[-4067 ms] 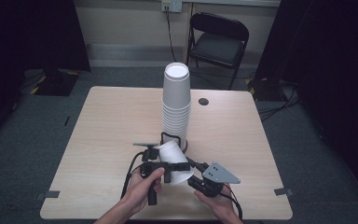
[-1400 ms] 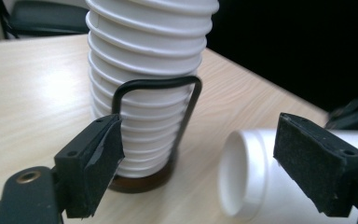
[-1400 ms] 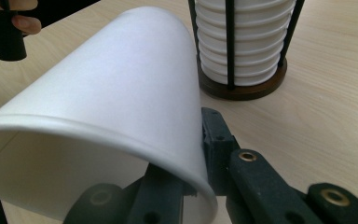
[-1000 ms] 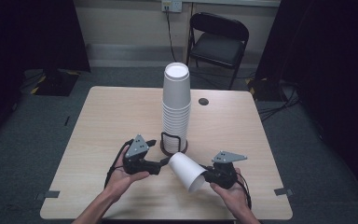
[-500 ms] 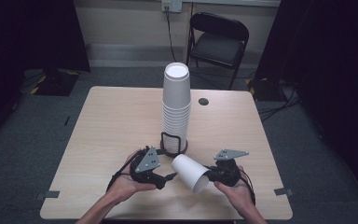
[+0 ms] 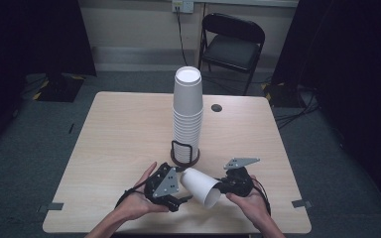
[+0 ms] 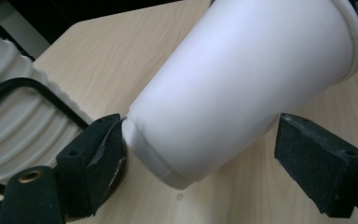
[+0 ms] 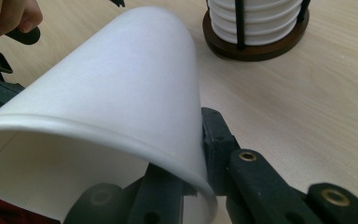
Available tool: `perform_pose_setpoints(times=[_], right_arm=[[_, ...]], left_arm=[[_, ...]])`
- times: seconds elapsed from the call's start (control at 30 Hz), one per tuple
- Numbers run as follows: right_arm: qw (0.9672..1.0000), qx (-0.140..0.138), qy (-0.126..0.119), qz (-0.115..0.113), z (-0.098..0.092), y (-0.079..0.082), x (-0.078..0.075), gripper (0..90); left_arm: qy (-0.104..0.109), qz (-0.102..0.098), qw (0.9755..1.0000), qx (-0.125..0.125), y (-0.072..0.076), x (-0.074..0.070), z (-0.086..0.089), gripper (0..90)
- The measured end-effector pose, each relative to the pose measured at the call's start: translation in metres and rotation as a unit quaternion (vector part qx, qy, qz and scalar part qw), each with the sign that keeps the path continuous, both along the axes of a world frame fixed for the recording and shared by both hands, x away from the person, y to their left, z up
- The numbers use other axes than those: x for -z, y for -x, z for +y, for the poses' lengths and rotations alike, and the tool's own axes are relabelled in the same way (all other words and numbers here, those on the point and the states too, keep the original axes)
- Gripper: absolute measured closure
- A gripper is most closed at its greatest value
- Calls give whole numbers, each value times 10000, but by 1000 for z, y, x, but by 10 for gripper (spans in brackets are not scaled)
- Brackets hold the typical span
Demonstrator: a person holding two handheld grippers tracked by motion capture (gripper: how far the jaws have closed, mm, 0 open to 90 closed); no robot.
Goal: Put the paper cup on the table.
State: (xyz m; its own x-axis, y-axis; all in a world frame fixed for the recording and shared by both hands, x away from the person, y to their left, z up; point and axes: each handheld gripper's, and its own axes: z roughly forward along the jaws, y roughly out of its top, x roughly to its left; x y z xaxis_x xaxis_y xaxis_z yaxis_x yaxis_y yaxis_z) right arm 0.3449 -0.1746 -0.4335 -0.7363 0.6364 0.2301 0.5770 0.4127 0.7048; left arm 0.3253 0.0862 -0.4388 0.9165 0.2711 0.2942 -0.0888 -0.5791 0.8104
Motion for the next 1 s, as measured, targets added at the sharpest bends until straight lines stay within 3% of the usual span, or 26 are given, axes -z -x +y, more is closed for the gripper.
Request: perform_pose_setpoints(times=[0.1,0.4,0.7,0.87,1.0], right_arm=[[10000,-61,62,31,2,-1,-1,866],[9997,-180,78,159,5,-1,-1,866],[9994,-251,86,224,11,-2,0,866],[9993,-260,100,254,14,-3,0,867],[9992,-282,103,269,15,-2,0,869]], left_arm=[[-169,-202,9997,25,2,2,-3,154],[-432,-461,9979,159,8,4,-10,93],[-531,-533,9968,270,10,5,-19,0],[-672,-663,9949,369,14,6,-27,0],[-667,-692,9944,449,16,8,-31,0]])
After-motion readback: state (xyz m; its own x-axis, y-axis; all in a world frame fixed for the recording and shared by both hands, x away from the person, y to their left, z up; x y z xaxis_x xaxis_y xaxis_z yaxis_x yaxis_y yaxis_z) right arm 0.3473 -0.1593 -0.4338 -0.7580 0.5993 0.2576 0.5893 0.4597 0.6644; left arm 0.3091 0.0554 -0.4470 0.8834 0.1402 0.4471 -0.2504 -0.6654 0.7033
